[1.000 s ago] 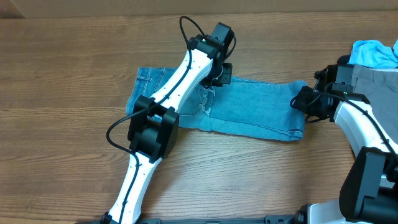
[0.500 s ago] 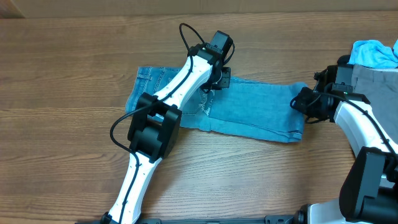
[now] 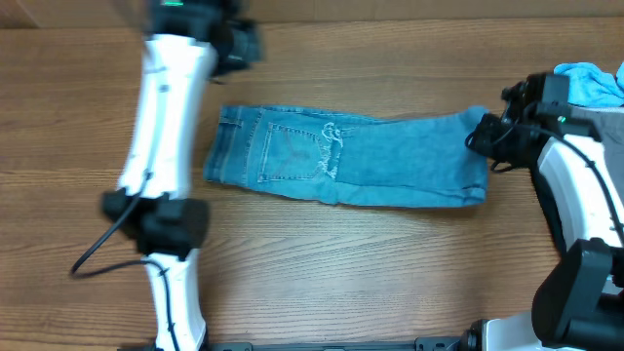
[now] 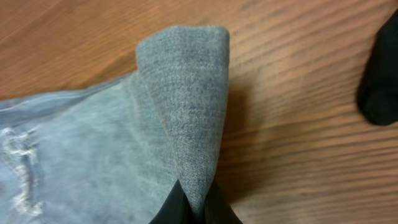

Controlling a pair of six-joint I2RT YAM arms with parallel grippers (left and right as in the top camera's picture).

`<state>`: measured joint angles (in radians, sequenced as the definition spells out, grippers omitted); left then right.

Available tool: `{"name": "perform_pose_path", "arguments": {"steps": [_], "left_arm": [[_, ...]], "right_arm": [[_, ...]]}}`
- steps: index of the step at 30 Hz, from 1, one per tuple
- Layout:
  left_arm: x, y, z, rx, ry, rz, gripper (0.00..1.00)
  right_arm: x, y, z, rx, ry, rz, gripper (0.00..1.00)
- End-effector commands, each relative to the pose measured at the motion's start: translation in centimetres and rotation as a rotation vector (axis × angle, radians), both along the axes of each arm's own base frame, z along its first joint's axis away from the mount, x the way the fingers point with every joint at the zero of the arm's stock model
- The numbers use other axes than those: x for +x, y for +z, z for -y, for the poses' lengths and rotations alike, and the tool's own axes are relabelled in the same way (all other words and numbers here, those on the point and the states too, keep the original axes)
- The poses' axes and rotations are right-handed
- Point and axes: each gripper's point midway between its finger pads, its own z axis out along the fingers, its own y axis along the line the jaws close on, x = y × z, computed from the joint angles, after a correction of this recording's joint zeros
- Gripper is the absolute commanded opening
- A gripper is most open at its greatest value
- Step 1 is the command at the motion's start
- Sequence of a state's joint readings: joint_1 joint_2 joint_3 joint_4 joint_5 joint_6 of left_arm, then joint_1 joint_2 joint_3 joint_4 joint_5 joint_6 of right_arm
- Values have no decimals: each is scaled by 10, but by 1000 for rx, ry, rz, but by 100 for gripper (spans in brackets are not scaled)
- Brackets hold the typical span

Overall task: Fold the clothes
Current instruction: 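Lift the right end with the right gripper and fold it leftward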

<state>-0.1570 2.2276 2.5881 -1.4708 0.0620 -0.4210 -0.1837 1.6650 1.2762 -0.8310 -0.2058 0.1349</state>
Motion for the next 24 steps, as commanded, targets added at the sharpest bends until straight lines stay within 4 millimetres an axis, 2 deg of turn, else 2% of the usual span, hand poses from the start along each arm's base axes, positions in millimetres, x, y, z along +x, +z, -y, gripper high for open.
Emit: {"name": "perform_pose_path", "arguments": {"steps": [1, 6, 9, 12, 18, 22, 24], "left_arm": [[-12, 14, -76, -10, 171, -23, 4], [-32, 7, -134, -30, 256, -98, 4], [-40, 5, -159, -29, 305, -119, 9], [-47, 4, -180, -33, 353, -129, 9], [-57, 2, -199, -34, 395, -155, 10], [-58, 2, -202, -21, 376, -154, 23], [-58, 2, -202, -16, 372, -154, 25]], "right_arm": [[12, 54, 16, -90, 16, 90, 4], [15, 77, 20, -110, 20, 113, 4], [16, 83, 18, -116, 39, 122, 4], [18, 92, 9, -88, 94, 147, 4], [21, 115, -20, 29, 171, 200, 4], [25, 127, -53, 54, 251, 232, 4], [25, 128, -82, 64, 280, 229, 4]]}}
